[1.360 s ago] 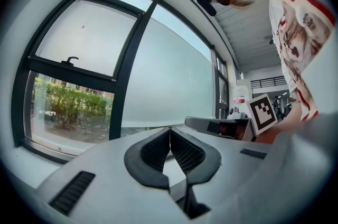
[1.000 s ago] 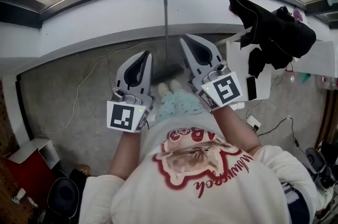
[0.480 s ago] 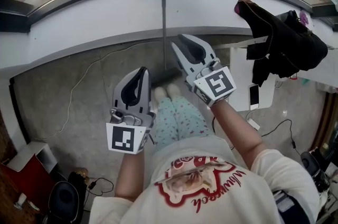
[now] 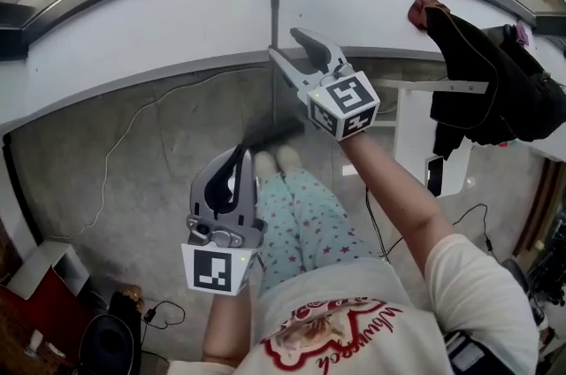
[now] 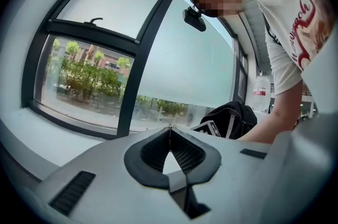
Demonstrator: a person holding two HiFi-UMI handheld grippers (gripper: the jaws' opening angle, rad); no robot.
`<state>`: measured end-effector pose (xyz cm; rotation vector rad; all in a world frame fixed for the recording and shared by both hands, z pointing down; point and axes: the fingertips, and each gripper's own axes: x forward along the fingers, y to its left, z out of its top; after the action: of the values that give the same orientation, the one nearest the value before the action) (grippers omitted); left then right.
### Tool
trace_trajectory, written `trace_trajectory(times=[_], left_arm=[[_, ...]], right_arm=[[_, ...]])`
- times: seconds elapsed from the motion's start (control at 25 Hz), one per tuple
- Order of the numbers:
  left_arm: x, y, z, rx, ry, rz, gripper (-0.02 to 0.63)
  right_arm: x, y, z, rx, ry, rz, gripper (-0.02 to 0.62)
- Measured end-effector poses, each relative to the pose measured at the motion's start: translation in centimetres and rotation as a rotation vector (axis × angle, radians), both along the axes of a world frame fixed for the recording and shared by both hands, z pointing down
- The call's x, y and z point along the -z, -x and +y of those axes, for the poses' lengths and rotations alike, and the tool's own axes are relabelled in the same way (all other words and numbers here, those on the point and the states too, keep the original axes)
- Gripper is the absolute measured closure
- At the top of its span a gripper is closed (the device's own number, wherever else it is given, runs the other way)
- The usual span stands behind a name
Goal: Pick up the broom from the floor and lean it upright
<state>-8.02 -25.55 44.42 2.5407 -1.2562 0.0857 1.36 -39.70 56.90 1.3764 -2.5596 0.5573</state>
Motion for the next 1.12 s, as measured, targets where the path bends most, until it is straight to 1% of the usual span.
trace_trajectory(times=[0.12,0.24,0.36,0.48,0.6,0.72,0.92,0.96,1.0,1.12], left_arm=[[-1.5,0.7,-0.4,0.025,0.03,-0.001,0.584],[-2.4,1.2,-1.0,0.058,0.045,0.021,0.584],[-3.9,1.4,-1.0,0.073,0.098,0.017,0.584],[-4.5,1.4,-1.2,0.079,0.107,0.015,0.584],[-4.8,1.3,-1.1,0.078,0.113,0.013,0.584],[-5.4,1.5,-0.9,0.076,0.121,0.009,0.584],[-5.6,1.6,-0.8,0.082,0.116,0.01,0.584],[-5.5,1.5,-0.8,0.082,0.118,0.011,0.584],[-5.4,1.5,-0.8,0.081,0.119,0.01,0.584],[-5.0,1.3,-0.6,0.066,0.118,0.003,0.584]], right_arm=[[-3.5,-0.5,-1.9,-0.022,0.036,0.017,0.383],[-6.9,-0.7,-3.2,-0.028,0.081,0.044,0.377],[-9.9,-0.9,-4.5,-0.037,0.127,0.056,0.374],[-12.5,-0.9,-5.9,-0.049,0.184,0.054,0.373],[-14.0,-0.7,-7.1,-0.056,0.213,0.05,0.373],[-15.2,-0.7,-8.1,-0.069,0.229,0.065,0.373],[-17.2,-0.8,-8.9,-0.072,0.284,0.088,0.374],[-17.4,-0.8,-8.9,-0.071,0.296,0.096,0.397],[-17.7,-0.9,-8.8,-0.072,0.309,0.1,0.483],[-17.6,-1.1,-8.6,-0.09,0.345,0.076,0.495]])
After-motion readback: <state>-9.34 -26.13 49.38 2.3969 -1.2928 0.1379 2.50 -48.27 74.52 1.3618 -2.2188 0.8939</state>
